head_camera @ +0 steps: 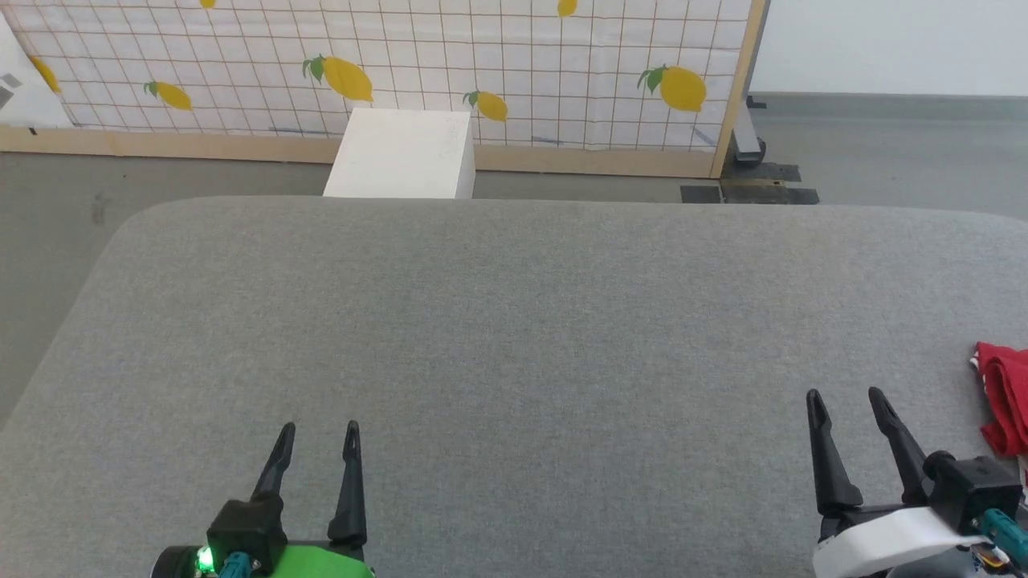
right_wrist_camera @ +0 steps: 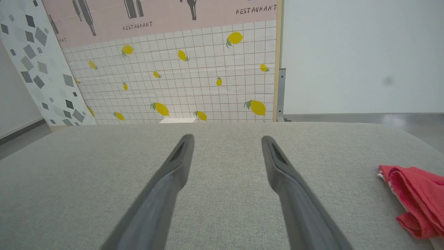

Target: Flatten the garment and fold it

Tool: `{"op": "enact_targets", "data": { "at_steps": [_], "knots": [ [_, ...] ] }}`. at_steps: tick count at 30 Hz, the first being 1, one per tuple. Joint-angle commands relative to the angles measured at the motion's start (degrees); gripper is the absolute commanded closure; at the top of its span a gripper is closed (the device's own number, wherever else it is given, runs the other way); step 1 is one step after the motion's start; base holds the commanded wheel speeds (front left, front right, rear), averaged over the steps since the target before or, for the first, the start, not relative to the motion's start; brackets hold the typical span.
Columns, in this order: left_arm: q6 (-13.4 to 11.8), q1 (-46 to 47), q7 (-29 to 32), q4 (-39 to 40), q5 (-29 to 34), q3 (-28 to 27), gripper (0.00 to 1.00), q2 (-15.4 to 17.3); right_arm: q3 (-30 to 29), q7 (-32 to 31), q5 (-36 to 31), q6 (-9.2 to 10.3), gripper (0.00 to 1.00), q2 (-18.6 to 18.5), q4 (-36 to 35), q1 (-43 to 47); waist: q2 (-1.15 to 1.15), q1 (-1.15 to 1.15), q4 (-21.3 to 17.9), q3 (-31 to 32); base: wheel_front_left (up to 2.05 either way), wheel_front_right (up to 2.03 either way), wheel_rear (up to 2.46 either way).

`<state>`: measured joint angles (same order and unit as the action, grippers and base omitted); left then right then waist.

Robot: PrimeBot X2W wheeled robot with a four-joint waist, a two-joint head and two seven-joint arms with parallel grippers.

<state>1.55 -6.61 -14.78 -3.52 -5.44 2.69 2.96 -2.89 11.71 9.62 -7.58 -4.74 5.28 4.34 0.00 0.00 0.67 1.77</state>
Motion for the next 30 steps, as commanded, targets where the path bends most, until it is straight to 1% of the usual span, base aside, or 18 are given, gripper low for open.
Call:
{"op": "enact_targets", "data": {
  "at_steps": [1,6,7,30],
  "knots": [
    [0.4,-0.8,-0.2,-0.2,0.0,0.1,0.0,-0.1,0.0,0.5,-0.4,0.09,0.0,0.2,0.3,0.7,0.0,0.0,0.1,0.1,0.0,0.0,0.0],
    [0.5,-1.1,-0.2,-0.4,-0.6,0.5,0.0,-0.1,0.0,0.6,-0.5,0.09,0.0,0.7,0.8,0.9,0.0,0.0,0.3,0.0,0.0,0.0,0.0],
    [0.2,-0.4,0.0,-0.2,-0.3,0.4,1.0,0.0,0.0,0.3,-0.1,0.0,1.0,0.4,0.6,0.4,0.0,0.0,0.3,0.0,0.0,0.0,0.0],
    [-0.1,0.7,2.4,0.4,0.7,-0.1,1.0,0.0,0.4,-1.6,-1.6,0.0,1.0,0.6,-0.3,-0.3,0.0,0.0,0.1,-0.3,0.0,0.0,0.0]
  ]
}}
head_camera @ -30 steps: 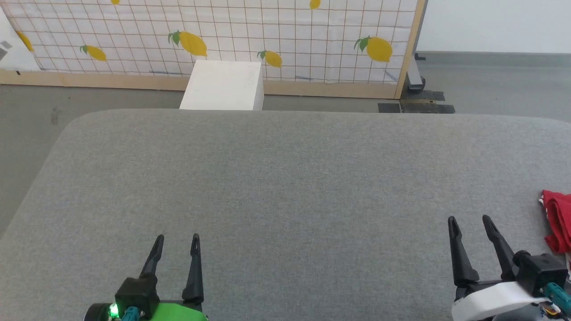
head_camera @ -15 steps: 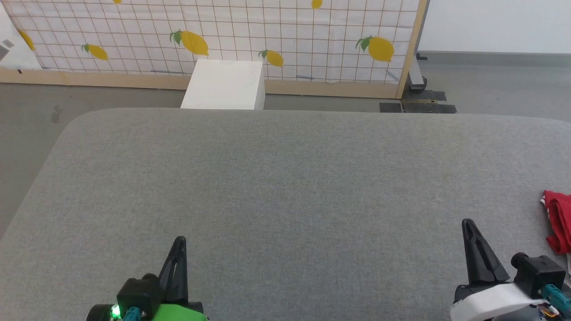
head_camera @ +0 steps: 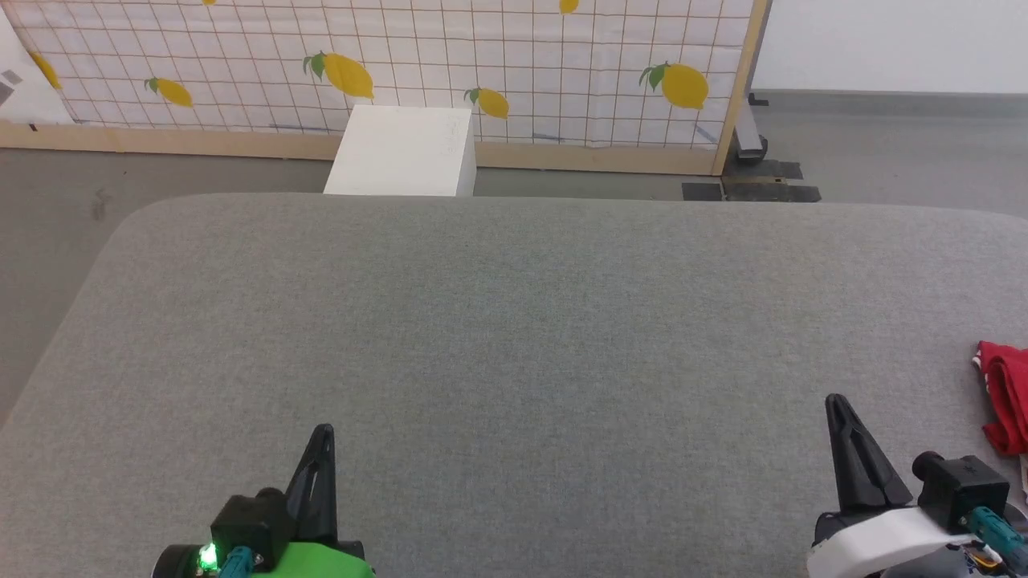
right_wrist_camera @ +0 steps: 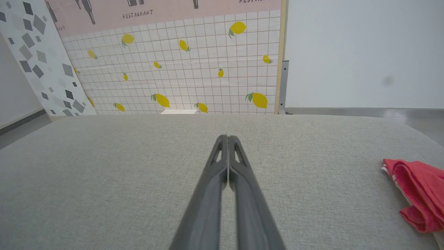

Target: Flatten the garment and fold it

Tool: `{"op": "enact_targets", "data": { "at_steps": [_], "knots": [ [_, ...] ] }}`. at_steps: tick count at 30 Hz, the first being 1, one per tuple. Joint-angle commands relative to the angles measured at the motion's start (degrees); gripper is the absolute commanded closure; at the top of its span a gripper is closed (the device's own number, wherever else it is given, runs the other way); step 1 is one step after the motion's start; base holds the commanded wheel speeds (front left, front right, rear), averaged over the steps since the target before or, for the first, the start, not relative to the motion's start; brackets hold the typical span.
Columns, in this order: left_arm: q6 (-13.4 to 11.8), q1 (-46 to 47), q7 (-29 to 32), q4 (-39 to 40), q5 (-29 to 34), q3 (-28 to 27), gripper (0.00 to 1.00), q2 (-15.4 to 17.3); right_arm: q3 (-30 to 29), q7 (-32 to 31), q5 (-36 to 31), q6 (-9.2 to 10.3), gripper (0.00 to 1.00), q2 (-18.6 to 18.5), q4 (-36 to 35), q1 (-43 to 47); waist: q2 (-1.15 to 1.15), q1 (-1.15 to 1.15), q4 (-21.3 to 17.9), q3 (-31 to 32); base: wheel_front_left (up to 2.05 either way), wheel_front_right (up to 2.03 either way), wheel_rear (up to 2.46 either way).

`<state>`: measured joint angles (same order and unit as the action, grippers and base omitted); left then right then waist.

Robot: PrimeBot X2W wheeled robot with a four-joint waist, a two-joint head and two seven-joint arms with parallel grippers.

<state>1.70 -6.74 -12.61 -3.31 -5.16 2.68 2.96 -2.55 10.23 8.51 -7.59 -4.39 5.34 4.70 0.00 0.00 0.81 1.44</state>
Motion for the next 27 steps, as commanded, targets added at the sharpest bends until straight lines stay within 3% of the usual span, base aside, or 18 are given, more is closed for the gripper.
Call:
{"op": "enact_targets", "data": {
  "at_steps": [1,27],
  "knots": [
    [-0.2,0.9,0.3,0.2,0.5,-0.1,1.0,0.0,0.1,-0.3,-0.5,0.02,1.0,0.2,-0.4,-0.7,0.0,0.0,0.0,0.0,0.0,0.0,0.0],
    [-0.6,2.3,3.3,1.0,1.6,-0.8,1.0,0.0,0.7,-2.7,-2.5,0.04,1.0,0.6,-1.6,-1.7,0.0,0.0,-0.2,-0.4,0.0,0.0,0.0]
  ]
}}
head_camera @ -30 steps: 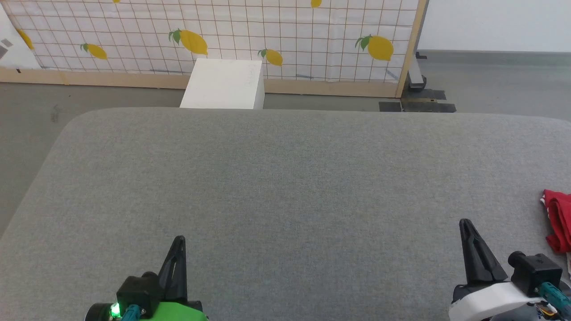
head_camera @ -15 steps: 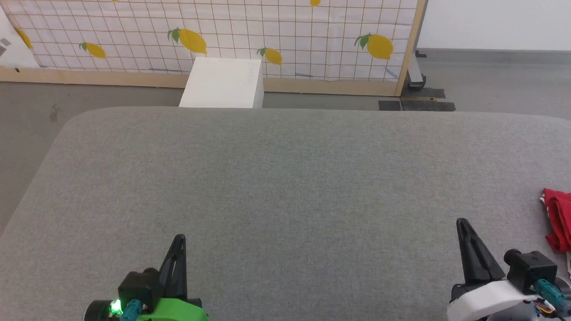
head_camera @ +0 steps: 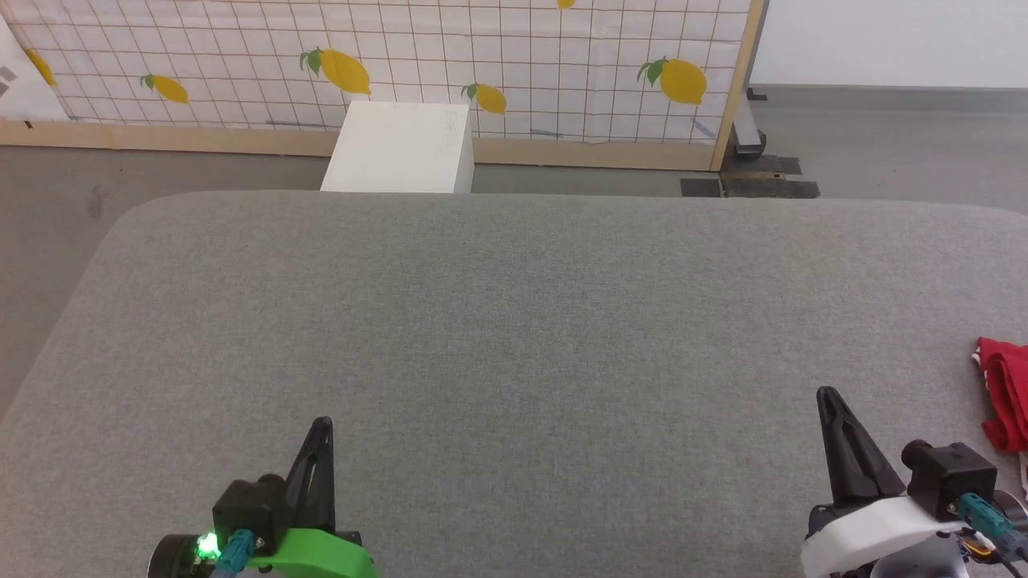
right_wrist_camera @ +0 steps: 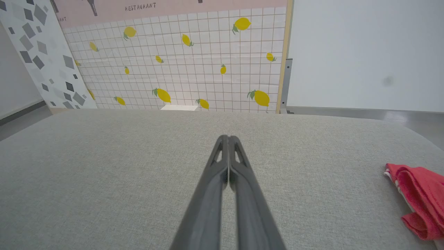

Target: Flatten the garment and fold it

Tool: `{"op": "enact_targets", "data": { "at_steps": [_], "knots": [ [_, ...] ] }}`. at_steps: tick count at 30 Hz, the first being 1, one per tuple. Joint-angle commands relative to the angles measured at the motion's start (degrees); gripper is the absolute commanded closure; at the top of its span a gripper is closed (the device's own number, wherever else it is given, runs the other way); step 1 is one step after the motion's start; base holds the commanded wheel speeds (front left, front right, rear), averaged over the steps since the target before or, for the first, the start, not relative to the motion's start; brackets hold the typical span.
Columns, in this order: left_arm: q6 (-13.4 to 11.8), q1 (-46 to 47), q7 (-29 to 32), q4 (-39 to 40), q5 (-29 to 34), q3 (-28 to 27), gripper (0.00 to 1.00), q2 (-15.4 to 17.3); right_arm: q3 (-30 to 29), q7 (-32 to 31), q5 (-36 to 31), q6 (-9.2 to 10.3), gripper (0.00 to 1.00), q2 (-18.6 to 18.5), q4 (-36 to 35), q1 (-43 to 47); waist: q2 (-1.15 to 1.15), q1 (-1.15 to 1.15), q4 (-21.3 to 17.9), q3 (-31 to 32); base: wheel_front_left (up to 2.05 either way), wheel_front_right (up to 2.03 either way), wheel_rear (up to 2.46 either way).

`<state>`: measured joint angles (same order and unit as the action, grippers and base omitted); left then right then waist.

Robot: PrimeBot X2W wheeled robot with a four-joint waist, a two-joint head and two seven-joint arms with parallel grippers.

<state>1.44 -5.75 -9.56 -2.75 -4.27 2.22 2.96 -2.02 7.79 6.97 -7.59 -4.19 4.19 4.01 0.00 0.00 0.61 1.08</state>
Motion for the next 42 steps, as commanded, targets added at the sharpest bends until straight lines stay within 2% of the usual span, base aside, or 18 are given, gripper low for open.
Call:
{"op": "enact_targets", "data": {
  "at_steps": [1,42],
  "knots": [
    [-0.3,1.4,0.4,0.4,0.8,-0.3,1.0,0.0,0.2,-0.4,-1.0,0.04,1.0,0.4,-0.5,-1.1,0.0,0.0,0.0,0.0,0.0,0.0,0.0],
    [-0.9,3.8,5.4,1.7,2.7,-1.4,1.0,-0.1,1.2,-4.4,-4.3,0.07,1.0,0.9,-2.5,-2.7,0.0,0.0,-0.3,-0.6,0.0,0.0,0.0]
  ]
}}
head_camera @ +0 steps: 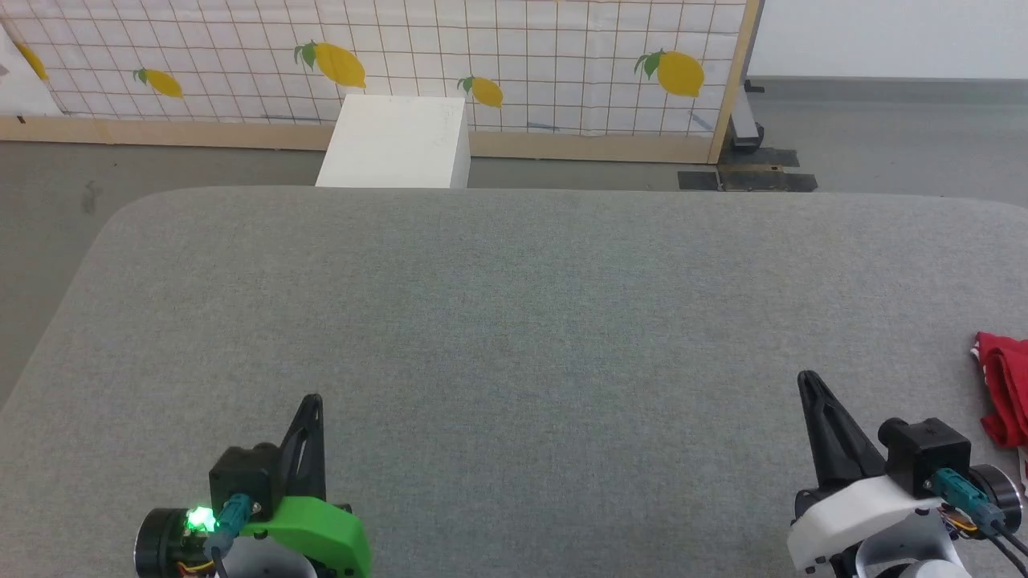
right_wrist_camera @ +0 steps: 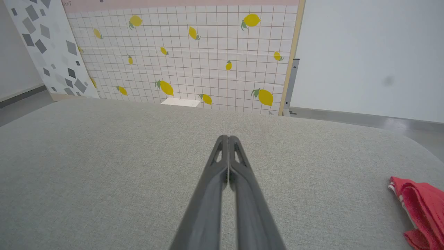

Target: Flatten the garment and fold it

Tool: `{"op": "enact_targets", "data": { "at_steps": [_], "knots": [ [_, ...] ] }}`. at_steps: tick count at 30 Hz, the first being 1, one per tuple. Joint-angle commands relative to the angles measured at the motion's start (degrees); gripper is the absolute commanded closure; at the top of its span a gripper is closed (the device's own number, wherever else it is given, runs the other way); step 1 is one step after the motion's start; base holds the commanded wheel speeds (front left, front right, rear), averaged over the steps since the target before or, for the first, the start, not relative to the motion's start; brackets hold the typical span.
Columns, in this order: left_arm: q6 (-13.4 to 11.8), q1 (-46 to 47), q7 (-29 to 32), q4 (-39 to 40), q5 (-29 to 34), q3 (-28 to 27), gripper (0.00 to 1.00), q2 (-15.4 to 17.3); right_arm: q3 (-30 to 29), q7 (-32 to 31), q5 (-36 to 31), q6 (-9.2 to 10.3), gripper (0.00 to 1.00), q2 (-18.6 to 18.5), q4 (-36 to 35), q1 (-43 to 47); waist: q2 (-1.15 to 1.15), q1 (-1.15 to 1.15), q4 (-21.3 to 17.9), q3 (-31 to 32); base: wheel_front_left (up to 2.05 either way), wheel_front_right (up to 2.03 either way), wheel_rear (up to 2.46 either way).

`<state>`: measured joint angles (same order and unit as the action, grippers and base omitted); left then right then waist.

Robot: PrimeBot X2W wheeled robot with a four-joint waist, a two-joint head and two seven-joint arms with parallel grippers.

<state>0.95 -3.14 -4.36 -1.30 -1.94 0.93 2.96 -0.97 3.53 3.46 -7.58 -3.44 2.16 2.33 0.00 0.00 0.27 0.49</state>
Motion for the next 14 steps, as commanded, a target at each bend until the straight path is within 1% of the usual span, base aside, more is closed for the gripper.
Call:
{"op": "enact_targets", "data": {
  "at_steps": [1,14],
  "knots": [
    [-0.5,1.2,0.3,0.3,0.4,-0.1,1.0,-0.1,0.2,-0.2,-0.8,0.06,1.0,0.1,-0.5,-1.0,0.0,0.0,0.0,0.0,0.0,0.0,0.0],
    [-0.7,2.0,1.9,0.7,1.0,-0.4,1.0,-0.1,0.5,-1.6,-1.9,0.07,1.0,0.3,-1.2,-1.5,0.0,0.0,-0.1,-0.2,0.0,0.0,0.0]
  ]
}}
